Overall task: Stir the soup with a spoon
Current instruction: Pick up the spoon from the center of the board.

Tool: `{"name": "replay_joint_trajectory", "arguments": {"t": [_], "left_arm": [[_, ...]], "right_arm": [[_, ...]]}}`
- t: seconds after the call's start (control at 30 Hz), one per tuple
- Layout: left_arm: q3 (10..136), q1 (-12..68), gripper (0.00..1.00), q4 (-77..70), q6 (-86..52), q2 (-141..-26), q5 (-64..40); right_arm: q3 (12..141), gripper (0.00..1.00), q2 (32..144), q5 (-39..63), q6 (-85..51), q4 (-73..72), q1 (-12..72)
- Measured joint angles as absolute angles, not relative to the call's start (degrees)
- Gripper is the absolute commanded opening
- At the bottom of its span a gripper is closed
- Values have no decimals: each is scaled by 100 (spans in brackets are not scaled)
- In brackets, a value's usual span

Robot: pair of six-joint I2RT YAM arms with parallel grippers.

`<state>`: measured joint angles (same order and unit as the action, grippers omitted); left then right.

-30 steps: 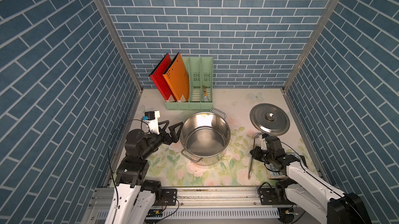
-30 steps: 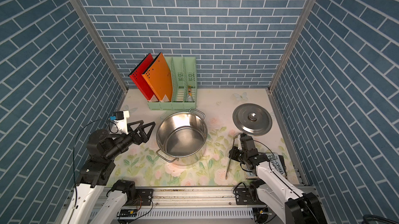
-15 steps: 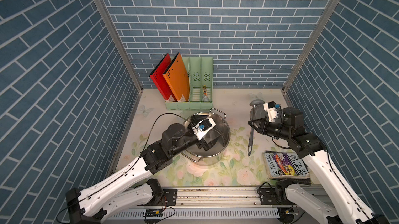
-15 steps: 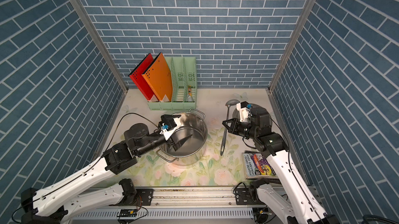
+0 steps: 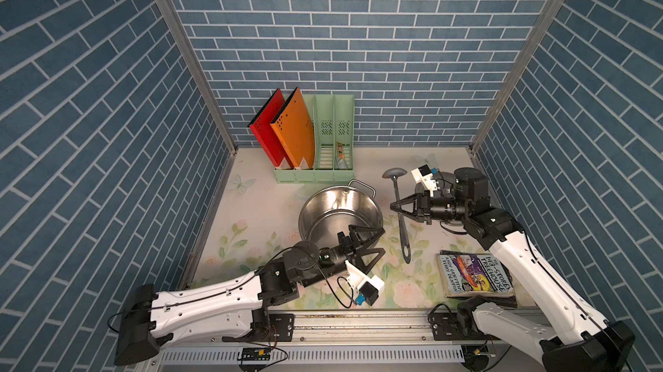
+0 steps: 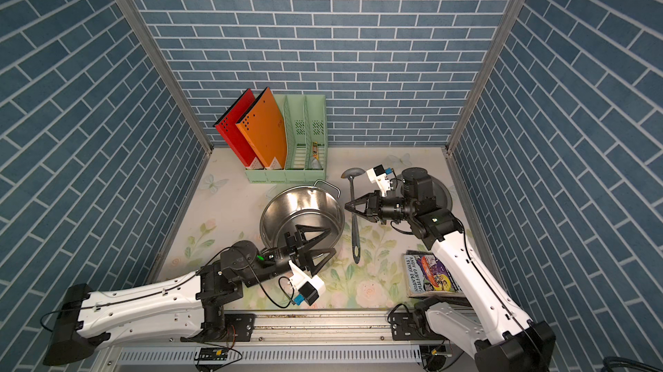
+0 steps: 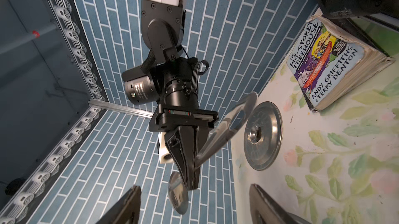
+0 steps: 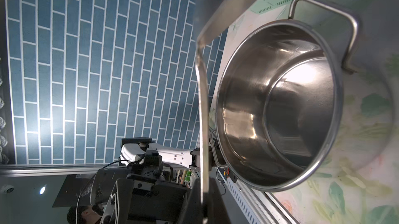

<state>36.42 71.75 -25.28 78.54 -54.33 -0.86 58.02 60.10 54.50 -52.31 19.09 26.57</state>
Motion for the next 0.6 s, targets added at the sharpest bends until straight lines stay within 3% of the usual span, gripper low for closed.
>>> {"name": "replay_joint_trajectory", "arguments": {"t": [0.23, 0.47, 0.6], "left_arm": [[3743, 7328, 62, -2591, 8586, -5983, -80], [3769, 7341, 58, -2718, 8842, -6108, 43], [3802, 7358, 44, -2851, 8925, -6211, 82]], "right_arm": [[5802, 0, 6097, 5516, -5529, 1645, 3079], [5800, 0, 6097, 5485, -5690, 1559, 3378], [5789, 0, 6097, 5465, -5791, 1446, 3503]]}}
